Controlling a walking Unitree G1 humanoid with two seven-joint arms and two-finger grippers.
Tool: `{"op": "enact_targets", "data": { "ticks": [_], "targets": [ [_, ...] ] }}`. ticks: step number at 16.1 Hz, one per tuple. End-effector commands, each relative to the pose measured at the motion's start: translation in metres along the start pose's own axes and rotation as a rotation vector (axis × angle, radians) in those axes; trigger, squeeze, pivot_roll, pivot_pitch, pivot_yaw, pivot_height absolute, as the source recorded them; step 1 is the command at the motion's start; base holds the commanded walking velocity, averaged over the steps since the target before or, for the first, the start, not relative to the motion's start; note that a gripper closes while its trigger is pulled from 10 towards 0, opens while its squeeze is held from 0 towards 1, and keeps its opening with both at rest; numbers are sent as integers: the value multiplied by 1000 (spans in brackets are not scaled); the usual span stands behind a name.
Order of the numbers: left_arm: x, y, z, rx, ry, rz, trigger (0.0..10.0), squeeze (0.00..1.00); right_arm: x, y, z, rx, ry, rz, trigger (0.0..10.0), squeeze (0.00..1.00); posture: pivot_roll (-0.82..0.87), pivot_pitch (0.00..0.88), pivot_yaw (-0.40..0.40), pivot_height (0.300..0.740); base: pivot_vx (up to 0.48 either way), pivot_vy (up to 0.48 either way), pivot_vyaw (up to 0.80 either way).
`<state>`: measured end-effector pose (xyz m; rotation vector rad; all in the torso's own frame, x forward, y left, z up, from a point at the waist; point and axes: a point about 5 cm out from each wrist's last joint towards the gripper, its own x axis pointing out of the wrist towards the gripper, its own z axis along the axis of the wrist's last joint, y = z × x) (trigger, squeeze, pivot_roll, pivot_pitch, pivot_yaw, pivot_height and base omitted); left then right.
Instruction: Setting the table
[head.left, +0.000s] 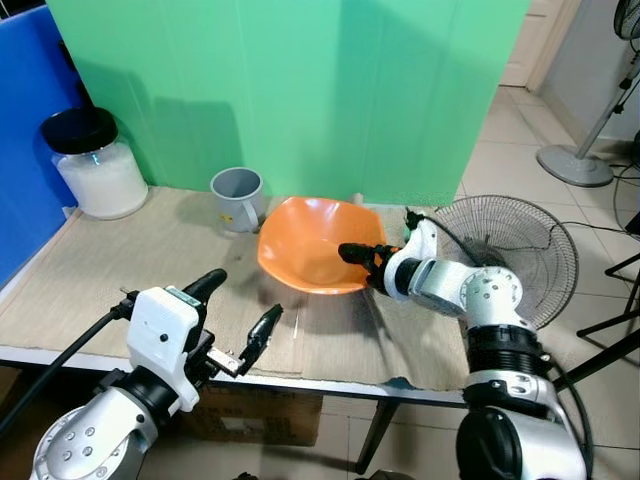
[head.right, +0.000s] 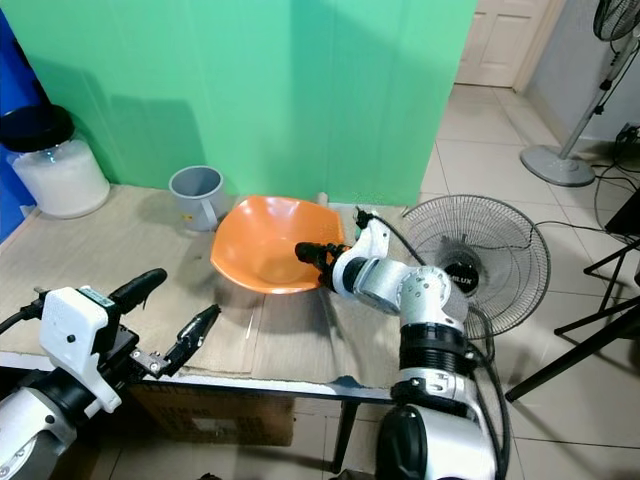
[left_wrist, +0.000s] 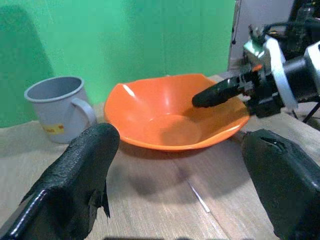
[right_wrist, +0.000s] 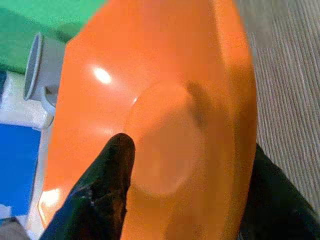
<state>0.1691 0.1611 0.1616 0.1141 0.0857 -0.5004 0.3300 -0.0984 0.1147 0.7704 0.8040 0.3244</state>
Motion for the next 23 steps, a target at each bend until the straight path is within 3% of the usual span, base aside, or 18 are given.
{"op": "enact_targets", "data": {
  "ticks": [1,16,18,21,23],
  "targets": [
    [-1,2,2,24,-5,13,10000,0,-4,11,12,-59,-23,19,0,0,32,0,-22,740,0,0,0],
    [2,2,-1,53,10,12,10000,0,-2,-5,2,60,45,15,0,0,28,0,-26,740,0,0,0],
    [2,2,-3,52,16,14,10000,0,-3,-5,4,130,34,34,0,0,25,0,-23,740,0,0,0],
    [1,3,-3,52,15,28,10000,0,-7,-8,9,165,6,41,0,0,25,0,-23,740,0,0,0],
    [0,2,0,35,-6,46,10000,0,-20,-8,22,237,-69,96,0,0,25,0,-25,740,0,0,0]
  ]
}}
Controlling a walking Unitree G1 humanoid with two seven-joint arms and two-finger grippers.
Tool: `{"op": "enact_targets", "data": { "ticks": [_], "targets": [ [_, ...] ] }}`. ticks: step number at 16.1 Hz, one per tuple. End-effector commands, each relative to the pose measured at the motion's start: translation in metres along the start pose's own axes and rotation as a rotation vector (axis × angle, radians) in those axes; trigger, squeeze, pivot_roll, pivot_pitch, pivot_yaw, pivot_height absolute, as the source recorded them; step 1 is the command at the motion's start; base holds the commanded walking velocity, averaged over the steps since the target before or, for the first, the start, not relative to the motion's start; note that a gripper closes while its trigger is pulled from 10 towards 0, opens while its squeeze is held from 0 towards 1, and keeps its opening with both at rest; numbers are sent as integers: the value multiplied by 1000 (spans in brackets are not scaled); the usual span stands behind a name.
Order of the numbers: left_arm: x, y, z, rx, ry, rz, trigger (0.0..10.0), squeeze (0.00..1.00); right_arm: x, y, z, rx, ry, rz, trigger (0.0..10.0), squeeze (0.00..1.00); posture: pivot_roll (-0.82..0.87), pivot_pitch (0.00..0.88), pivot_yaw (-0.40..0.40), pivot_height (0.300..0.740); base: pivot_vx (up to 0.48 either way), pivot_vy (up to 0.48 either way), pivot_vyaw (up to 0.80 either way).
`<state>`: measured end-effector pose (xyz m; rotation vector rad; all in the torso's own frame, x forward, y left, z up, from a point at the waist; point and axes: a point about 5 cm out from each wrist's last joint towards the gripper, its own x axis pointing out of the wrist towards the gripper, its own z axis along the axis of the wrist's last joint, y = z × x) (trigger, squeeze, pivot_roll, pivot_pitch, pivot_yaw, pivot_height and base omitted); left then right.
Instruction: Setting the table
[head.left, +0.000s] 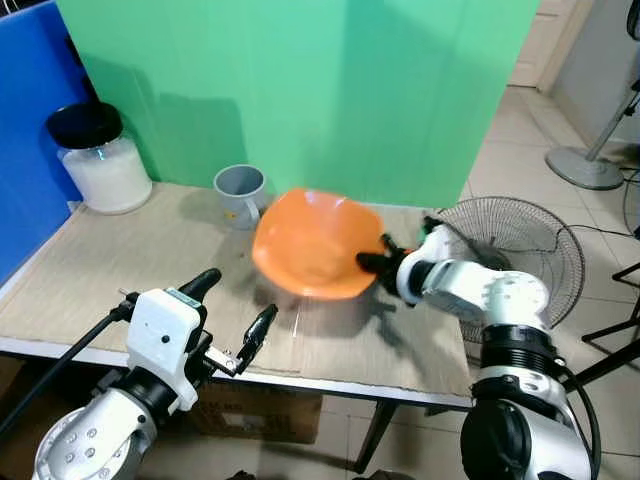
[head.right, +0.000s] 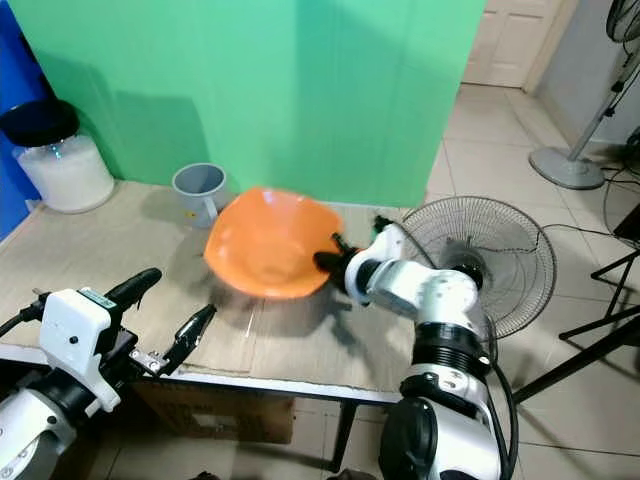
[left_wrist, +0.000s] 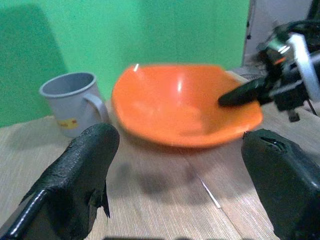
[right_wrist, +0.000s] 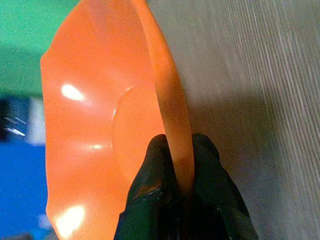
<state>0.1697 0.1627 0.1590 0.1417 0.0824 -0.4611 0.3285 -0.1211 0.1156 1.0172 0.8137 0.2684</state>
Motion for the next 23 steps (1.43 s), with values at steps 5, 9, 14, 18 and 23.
{"op": "enact_targets", "data": {
  "ticks": [5,9,14,18,23],
  "targets": [
    [6,-9,2,-20,-38,44,10000,0,-64,24,33,-240,-232,255,6118,0,12,0,-21,740,0,0,0],
    [25,1,3,38,-48,207,10000,0,-106,9,18,-453,-322,279,10000,0,-22,0,7,740,0,0,-388],
    [31,0,9,56,-100,287,10000,0,-119,9,6,-509,-486,231,10000,0,-42,0,19,740,0,0,-788],
    [26,-2,4,81,-75,315,10000,0,-114,6,-9,-537,-517,197,10000,0,-37,0,6,740,0,0,-794],
    [24,-12,7,72,-94,243,10000,0,-114,-2,-9,-581,-581,94,10000,0,-38,0,6,740,0,0,-800]
  ]
}}
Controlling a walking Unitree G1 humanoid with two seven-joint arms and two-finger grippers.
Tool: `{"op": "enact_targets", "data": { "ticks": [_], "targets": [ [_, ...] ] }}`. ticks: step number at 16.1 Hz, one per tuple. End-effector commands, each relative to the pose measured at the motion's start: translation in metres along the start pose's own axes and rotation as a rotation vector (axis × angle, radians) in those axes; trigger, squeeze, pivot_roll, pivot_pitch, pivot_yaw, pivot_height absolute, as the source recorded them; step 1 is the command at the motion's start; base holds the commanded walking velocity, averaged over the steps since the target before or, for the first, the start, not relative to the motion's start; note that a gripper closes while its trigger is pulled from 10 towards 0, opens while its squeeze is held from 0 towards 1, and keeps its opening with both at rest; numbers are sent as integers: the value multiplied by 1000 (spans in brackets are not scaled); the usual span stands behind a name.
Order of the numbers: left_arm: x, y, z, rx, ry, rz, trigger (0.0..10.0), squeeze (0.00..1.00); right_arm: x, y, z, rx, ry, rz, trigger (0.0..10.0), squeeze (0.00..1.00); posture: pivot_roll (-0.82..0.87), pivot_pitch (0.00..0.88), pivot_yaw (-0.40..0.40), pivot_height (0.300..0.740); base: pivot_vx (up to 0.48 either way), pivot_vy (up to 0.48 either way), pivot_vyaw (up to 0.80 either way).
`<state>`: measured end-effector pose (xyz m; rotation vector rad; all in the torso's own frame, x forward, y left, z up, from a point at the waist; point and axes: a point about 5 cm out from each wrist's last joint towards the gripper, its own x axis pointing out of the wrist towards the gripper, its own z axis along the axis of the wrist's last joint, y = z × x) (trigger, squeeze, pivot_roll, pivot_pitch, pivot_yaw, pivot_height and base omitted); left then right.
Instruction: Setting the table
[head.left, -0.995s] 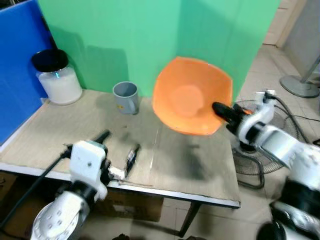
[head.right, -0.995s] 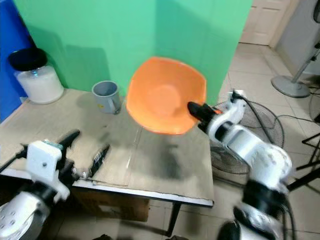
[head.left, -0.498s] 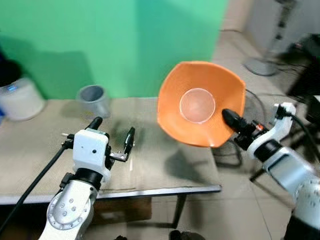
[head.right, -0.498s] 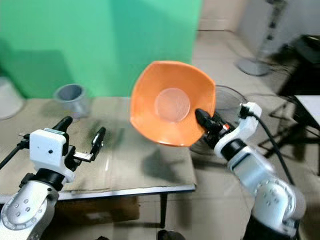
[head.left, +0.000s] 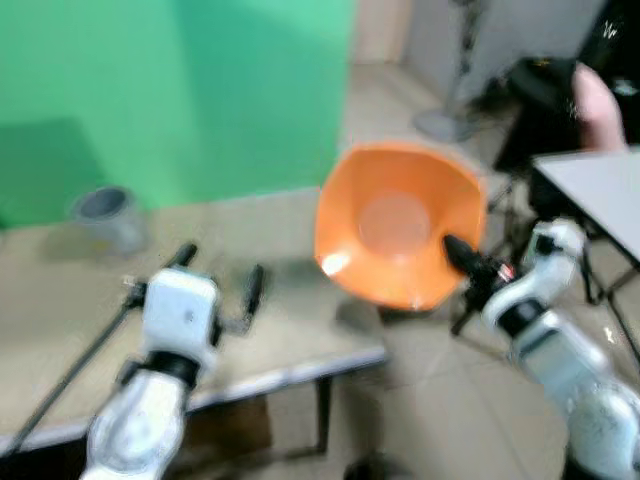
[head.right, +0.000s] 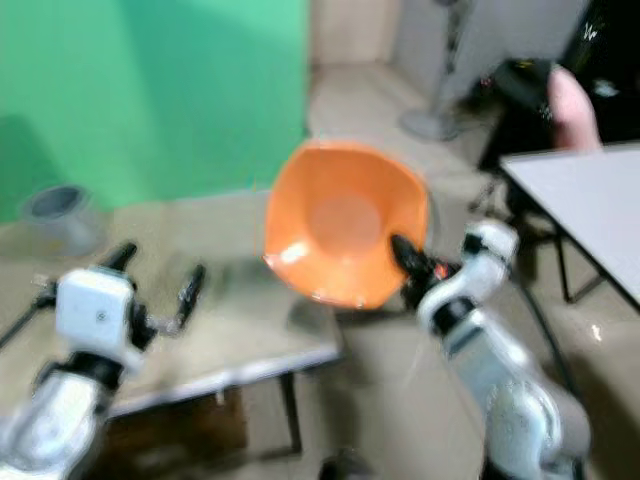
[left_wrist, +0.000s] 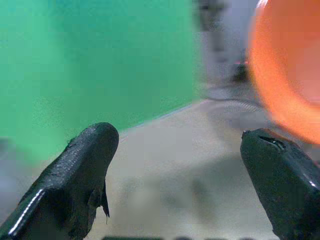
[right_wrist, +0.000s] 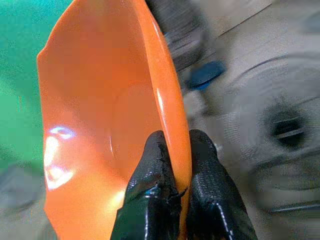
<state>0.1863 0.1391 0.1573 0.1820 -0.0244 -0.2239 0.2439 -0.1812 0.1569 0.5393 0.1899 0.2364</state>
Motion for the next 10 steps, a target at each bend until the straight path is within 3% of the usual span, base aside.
{"op": "enact_targets", "data": {
  "ticks": [1,5,10],
  "targets": [
    [0,1,3,12,-13,-17,10000,0,0,8,7,-20,-55,20,10000,0,-39,0,9,740,0,0,-800],
    [3,8,4,8,-22,54,10000,0,-1,14,9,-52,-85,14,10000,0,-49,0,13,740,0,0,-800],
    [2,10,5,-6,-28,76,10000,0,-2,11,6,-57,-83,-23,10000,0,-47,0,6,740,0,0,-800]
  ]
}}
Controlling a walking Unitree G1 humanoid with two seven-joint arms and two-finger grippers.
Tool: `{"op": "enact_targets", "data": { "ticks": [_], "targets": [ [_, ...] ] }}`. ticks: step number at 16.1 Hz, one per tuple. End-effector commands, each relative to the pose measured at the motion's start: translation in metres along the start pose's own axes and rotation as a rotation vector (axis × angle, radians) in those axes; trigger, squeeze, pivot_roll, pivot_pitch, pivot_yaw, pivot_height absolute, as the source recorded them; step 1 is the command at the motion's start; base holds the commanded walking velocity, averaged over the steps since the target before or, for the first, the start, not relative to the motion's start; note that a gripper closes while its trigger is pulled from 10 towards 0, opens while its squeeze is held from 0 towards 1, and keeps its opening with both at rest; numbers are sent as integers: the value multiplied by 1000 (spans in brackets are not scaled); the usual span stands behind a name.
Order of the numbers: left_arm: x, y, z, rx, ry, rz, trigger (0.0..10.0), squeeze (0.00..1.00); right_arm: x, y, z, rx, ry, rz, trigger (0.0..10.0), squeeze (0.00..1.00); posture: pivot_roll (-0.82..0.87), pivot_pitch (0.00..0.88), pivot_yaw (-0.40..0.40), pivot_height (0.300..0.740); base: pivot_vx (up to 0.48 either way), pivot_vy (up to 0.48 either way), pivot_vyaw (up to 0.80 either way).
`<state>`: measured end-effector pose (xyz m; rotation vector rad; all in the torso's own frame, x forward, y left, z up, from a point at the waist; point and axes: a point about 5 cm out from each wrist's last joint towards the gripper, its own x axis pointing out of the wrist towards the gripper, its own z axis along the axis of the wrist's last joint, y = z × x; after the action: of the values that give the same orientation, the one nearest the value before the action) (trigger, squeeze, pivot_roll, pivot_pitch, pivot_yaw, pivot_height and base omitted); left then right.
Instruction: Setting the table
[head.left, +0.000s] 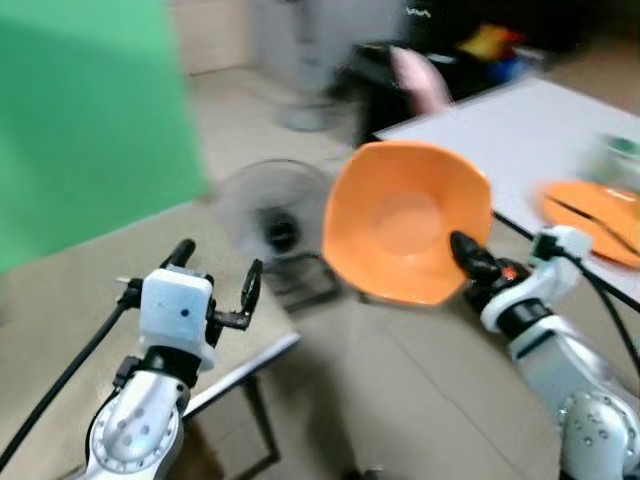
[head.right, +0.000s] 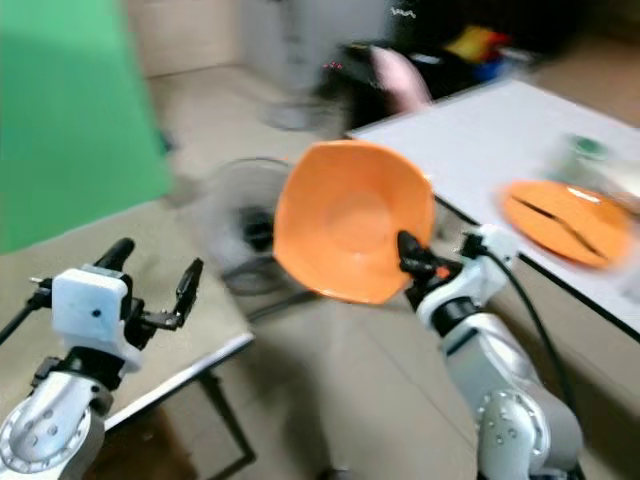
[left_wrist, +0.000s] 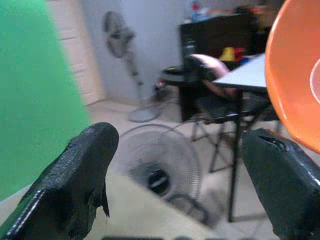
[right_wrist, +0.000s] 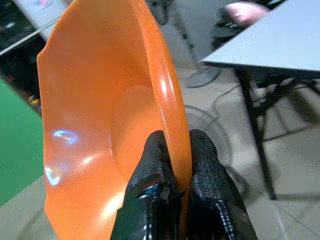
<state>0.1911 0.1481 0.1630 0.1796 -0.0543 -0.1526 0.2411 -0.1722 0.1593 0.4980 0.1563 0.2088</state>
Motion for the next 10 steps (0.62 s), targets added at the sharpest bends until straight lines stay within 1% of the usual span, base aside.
{"op": "enact_targets", "data": {
  "ticks": [1,2,4,7,8,9,10],
  "targets": [
    [0,-1,1,-12,-3,3,10000,0,0,-3,9,-4,-51,-29,10000,0,-47,0,4,740,0,0,-800],
    [0,-1,1,-10,-4,0,10000,0,2,-6,10,-4,-54,-51,10000,0,-47,0,4,740,0,0,-800],
    [0,-1,1,-8,-6,-3,10000,0,2,-8,12,-2,-61,-57,10000,0,-50,0,2,740,0,0,-800],
    [1,0,2,-1,-12,-4,10000,0,0,-13,13,20,-70,-89,10000,0,-56,0,7,740,0,0,-800],
    [1,2,1,-5,-8,4,10000,0,-2,-15,11,6,-56,-108,10000,0,-59,0,8,740,0,0,-800],
    [1,3,0,-25,-2,16,10000,0,-3,-16,9,-20,-37,-120,10000,0,-63,0,8,740,0,0,-800],
    [1,4,-3,-27,10,37,10000,0,-3,-16,8,-56,-22,-115,10000,0,-65,0,4,740,0,0,-800]
  ]
}}
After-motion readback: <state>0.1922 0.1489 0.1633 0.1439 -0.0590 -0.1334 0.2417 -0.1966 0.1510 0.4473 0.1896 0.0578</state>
